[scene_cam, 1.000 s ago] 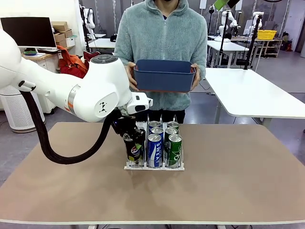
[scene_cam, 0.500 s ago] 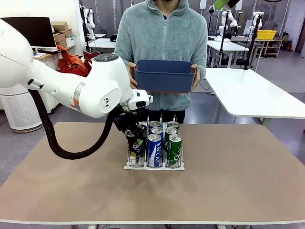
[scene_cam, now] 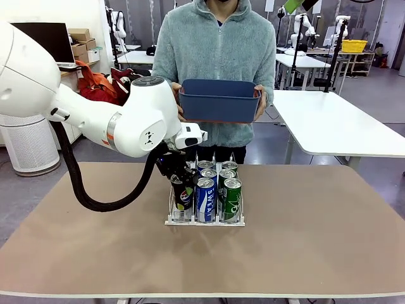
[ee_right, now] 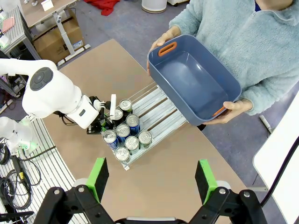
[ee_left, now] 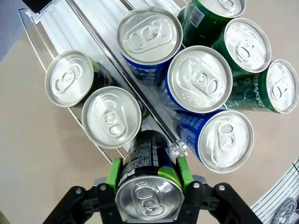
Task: Fill the beverage cans into the dispenser.
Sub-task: Place the picked Pepsi coke in the line of the Automatic Can Dispenser with the same cans.
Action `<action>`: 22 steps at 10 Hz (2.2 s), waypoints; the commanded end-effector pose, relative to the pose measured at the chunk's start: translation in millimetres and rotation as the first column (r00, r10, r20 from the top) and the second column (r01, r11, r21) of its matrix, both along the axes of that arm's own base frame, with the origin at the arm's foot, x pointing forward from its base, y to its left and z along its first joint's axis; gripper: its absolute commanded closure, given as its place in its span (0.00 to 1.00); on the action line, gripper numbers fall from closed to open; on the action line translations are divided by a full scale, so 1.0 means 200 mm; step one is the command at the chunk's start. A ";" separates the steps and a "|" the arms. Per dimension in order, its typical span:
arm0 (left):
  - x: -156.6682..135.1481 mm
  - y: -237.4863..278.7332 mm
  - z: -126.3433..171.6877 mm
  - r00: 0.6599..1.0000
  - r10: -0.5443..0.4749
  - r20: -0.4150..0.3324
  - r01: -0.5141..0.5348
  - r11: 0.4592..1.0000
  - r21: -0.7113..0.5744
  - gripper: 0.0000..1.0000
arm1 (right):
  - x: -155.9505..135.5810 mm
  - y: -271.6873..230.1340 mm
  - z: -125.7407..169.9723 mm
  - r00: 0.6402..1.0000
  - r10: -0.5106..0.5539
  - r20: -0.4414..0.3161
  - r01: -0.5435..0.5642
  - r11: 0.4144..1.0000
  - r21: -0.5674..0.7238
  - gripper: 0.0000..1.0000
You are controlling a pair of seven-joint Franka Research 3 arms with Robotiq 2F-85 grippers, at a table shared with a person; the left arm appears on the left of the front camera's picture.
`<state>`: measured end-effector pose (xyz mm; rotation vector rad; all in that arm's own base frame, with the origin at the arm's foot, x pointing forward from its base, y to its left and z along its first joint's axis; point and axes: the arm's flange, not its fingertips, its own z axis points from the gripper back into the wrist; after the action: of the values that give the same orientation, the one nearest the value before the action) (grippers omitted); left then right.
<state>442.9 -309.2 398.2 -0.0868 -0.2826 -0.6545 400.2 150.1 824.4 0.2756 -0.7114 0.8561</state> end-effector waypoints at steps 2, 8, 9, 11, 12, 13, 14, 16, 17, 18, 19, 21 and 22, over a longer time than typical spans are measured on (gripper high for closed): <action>0.03 -0.02 0.00 0.999 -0.040 -0.005 0.040 0.999 -0.010 0.42 | -0.01 0.00 -0.01 1.000 0.015 0.001 -0.015 1.000 0.013 0.01; -0.01 -0.03 -0.08 0.999 -0.020 -0.044 0.021 0.999 0.029 0.42 | -0.01 0.00 -0.01 1.000 0.015 0.001 -0.015 1.000 0.013 0.01; -0.01 -0.03 -0.08 0.999 -0.020 -0.044 0.021 0.999 0.029 0.42 | -0.01 0.00 -0.01 1.000 0.015 0.001 -0.015 1.000 0.013 0.01; -0.01 -0.02 -0.09 0.998 -0.028 -0.051 0.030 0.999 0.038 0.42 | -0.01 0.00 -0.01 1.000 0.015 0.001 -0.015 1.000 0.013 0.01; -0.01 -0.02 -0.10 0.996 -0.023 -0.084 0.027 0.999 0.047 0.42 | -0.01 0.00 -0.01 1.000 0.015 0.001 -0.015 1.000 0.013 0.01; 0.00 -0.01 -0.12 0.995 -0.011 -0.096 0.016 0.998 0.053 0.42 | -0.01 0.00 -0.01 1.000 0.015 0.001 -0.015 1.000 0.013 0.01; 0.00 -0.01 -0.13 0.995 -0.006 -0.101 0.011 0.998 0.054 0.42 | -0.01 0.00 -0.01 1.000 0.015 0.001 -0.015 1.000 0.013 0.01; 0.00 -0.01 -0.14 0.993 -0.001 -0.121 0.009 0.998 0.064 0.28 | -0.01 0.00 -0.01 1.000 0.015 0.001 -0.015 1.000 0.013 0.01; -0.01 0.00 -0.10 0.994 0.007 -0.105 0.000 0.998 0.063 0.23 | -0.01 0.00 -0.01 1.000 0.015 0.001 -0.015 1.000 0.013 0.01; -0.01 0.00 -0.08 0.994 0.022 -0.105 -0.015 0.998 0.063 0.09 | -0.01 0.00 -0.01 1.000 0.015 0.001 -0.015 1.000 0.013 0.01; -0.02 0.00 -0.06 0.994 0.022 -0.105 -0.016 0.998 0.061 0.05 | -0.01 0.00 -0.01 1.000 0.015 0.001 -0.015 1.000 0.013 0.01; -0.06 0.00 -0.03 0.996 0.046 -0.079 -0.043 0.998 0.041 0.00 | -0.01 0.00 -0.01 1.000 0.015 0.001 -0.015 1.000 0.013 0.01; -0.09 0.00 0.01 0.996 0.072 -0.054 -0.070 0.997 0.038 0.00 | -0.01 0.00 -0.01 1.000 0.015 0.001 -0.015 1.000 0.013 0.01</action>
<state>436.3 -311.2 395.0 -0.0642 -0.1959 -0.6219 400.2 150.1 824.4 0.2756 -0.7114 0.8561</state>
